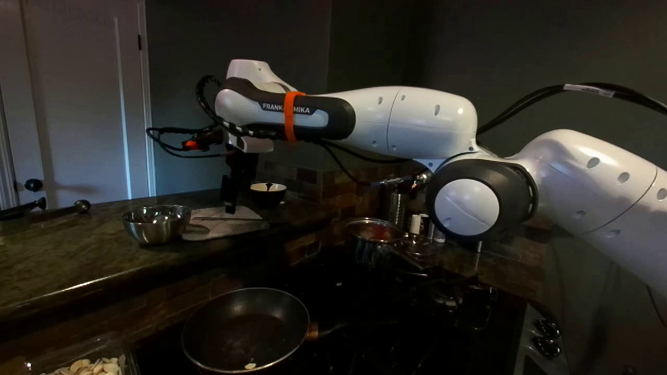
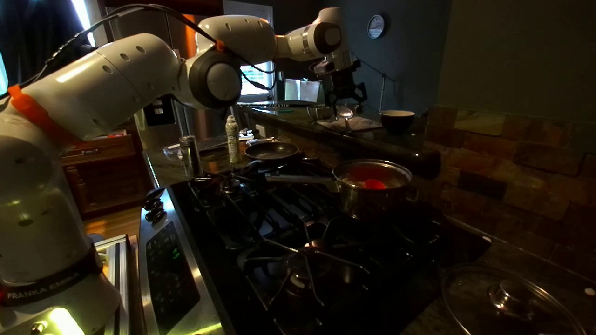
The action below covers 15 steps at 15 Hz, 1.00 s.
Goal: Remove the silver bowl from the black pan and put it on the countertop then pick up the silver spoon and put it in the pot.
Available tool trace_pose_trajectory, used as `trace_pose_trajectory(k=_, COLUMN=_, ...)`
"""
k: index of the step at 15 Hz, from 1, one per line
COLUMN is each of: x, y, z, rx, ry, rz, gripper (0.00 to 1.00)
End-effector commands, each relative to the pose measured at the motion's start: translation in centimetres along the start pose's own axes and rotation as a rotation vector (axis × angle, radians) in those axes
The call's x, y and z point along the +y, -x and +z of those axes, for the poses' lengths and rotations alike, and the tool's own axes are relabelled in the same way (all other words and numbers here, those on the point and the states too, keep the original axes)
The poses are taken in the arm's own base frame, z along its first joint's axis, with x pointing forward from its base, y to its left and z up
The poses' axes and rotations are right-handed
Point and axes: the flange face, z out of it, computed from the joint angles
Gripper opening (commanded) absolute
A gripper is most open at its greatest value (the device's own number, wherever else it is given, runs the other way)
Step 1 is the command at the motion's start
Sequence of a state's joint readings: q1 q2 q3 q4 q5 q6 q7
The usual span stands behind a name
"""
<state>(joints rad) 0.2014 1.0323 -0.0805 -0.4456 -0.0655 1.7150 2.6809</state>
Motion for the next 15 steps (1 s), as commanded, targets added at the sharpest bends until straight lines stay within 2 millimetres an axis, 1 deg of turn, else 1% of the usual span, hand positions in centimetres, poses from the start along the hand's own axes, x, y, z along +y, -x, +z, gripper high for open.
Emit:
trace_pose_trajectory(k=1, x=0.1, y=-0.8, z=0.3, rx=0.049, ry=0.054, rz=-0.004, gripper=1.0)
trace_pose_trajectory(k=2, x=0.2, y=-0.9, z=0.6, rx=0.057, ry=0.06, rz=-0.003, gripper=1.0)
trace_pose_trajectory(k=3, x=0.4, y=-0.9, z=0.8, rx=0.064, ry=0.066, rz=-0.006, gripper=0.96)
trace_pose_trajectory(k=4, x=0.7, y=-0.8, z=0.9, rx=0.071, ry=0.071, rz=-0.012, gripper=0.84)
trace_pose_trajectory(k=5, x=0.9, y=-0.8, z=1.1, rx=0.073, ry=0.077, rz=-0.018, gripper=0.81)
trace_pose_trajectory(k=7, x=1.4, y=-0.4, z=1.3, rx=0.06, ry=0.081, rz=-0.029, gripper=0.65)
trace_pose_trajectory(k=8, x=1.5, y=-0.3, z=1.5, rx=0.054, ry=0.079, rz=-0.033, gripper=0.63)
trace_pose_trajectory(k=10, x=1.6, y=-0.1, z=1.9, rx=0.046, ry=0.086, rz=-0.04, gripper=0.6)
trace_pose_trajectory(k=11, x=1.6, y=-0.1, z=2.1, rx=0.047, ry=0.09, rz=-0.038, gripper=0.65)
trace_pose_trajectory(k=13, x=1.5, y=-0.1, z=2.6, rx=0.04, ry=0.093, rz=-0.034, gripper=0.64)
trace_pose_trajectory(k=15, x=1.2, y=-0.3, z=2.8, rx=0.042, ry=0.091, rz=-0.024, gripper=0.67)
